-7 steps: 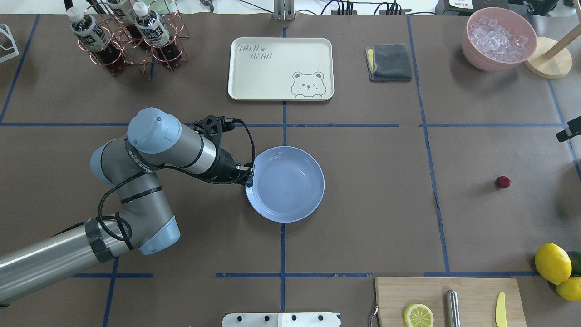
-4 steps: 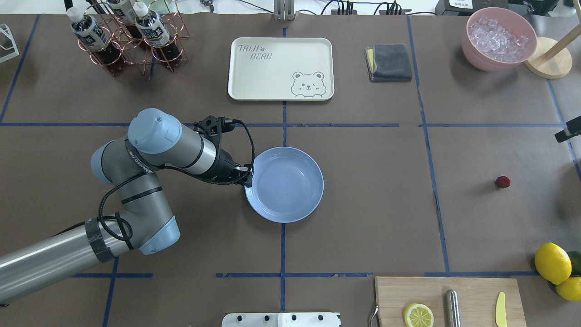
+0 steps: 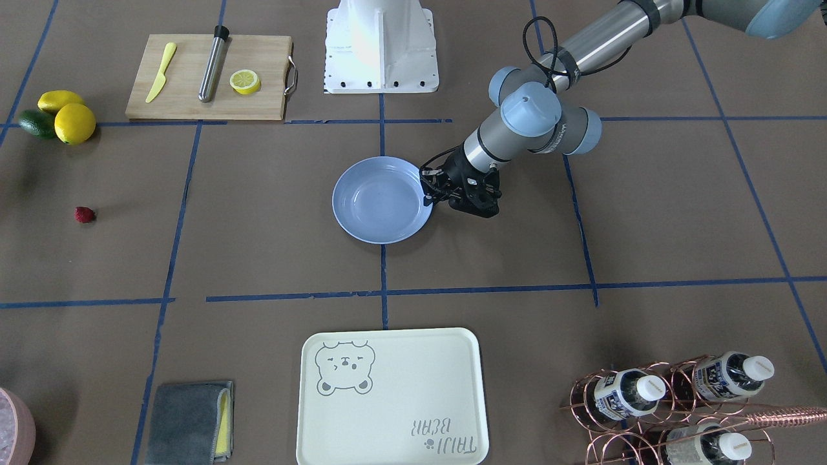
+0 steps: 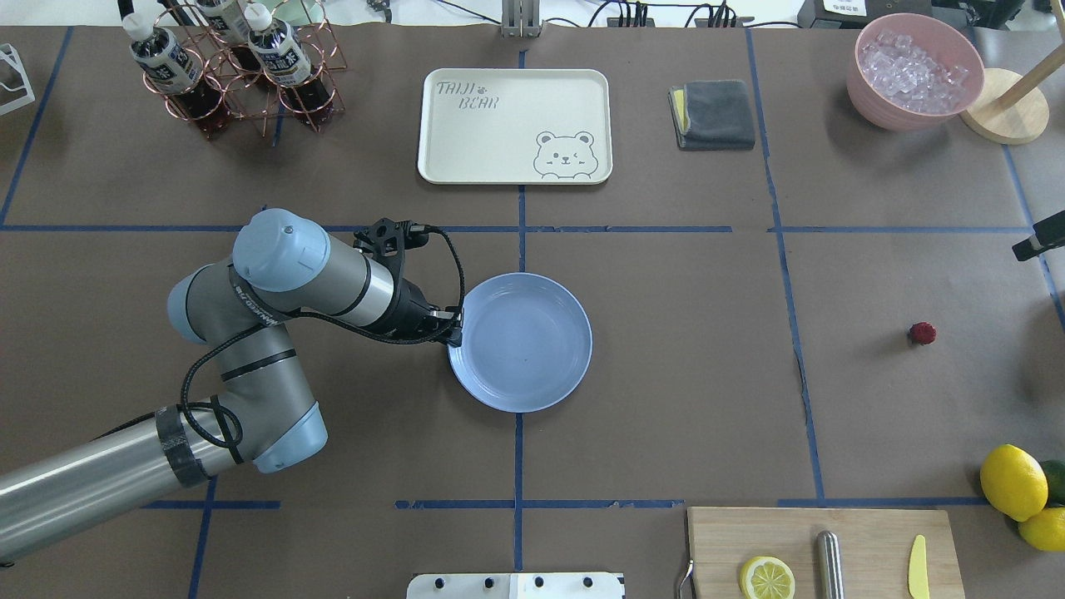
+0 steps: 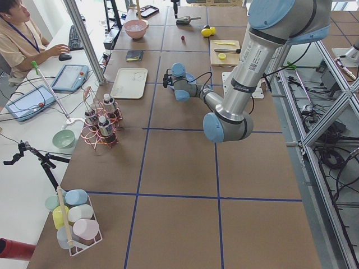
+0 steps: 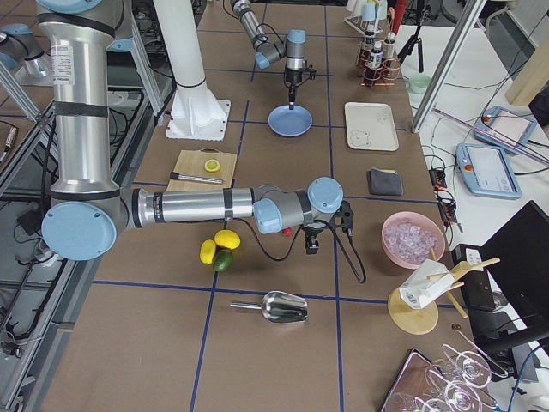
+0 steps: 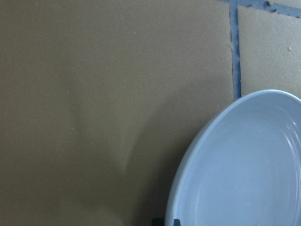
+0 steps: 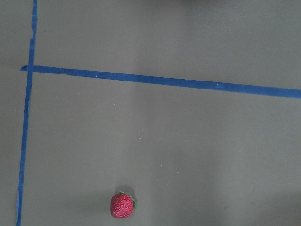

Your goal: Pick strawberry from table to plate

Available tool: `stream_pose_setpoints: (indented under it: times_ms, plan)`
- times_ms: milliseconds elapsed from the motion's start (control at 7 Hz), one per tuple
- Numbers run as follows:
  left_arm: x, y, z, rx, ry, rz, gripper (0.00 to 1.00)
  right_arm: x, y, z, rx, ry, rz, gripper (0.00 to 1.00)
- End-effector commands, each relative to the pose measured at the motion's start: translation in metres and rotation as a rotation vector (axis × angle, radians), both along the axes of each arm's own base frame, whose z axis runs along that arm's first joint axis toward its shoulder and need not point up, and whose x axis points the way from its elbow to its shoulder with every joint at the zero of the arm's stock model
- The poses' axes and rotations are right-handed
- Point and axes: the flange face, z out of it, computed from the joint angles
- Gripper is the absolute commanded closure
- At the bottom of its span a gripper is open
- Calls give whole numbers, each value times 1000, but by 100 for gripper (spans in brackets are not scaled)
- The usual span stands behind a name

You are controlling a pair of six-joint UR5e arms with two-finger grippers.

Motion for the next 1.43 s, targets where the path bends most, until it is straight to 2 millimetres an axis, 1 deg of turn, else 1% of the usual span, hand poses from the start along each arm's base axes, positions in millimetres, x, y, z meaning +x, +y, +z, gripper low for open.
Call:
stream_pose_setpoints:
  times_ms: [0, 143, 286, 429, 571, 714, 857, 1000, 1143, 1286]
  plan:
    - [0, 0, 0, 7, 4, -7, 31, -1, -1, -2, 4, -1, -1, 0]
    - [0, 0, 0, 5, 2, -7, 8, -1, -2, -3, 5, -1, -1, 0]
    - [-1, 0, -1, 3, 5, -8, 6, -5, -1, -4, 7, -2, -8, 0]
    - [-2, 0, -3, 2, 8, -11, 6, -18, 1, -10, 10, -3, -30, 0]
    - [-5, -1, -8, -3, 17, -17, 6, -33, 1, -26, 19, -6, -41, 0]
    - [-9, -1, -13, -12, 27, -25, 6, -53, 6, -40, -7, 35, -20, 0]
    - [-9, 0, -16, -27, 34, -29, 6, -89, 29, -47, 52, 168, 28, 0]
    - [-10, 2, -21, -40, 42, -33, 5, -120, 64, -33, 78, 188, 128, 0]
    - [-13, 3, -25, -33, 51, -34, 5, -144, 89, -15, 95, 156, 161, 0]
    - [-14, 3, -26, -32, 53, -34, 5, -155, 95, -3, 88, 158, 147, 0]
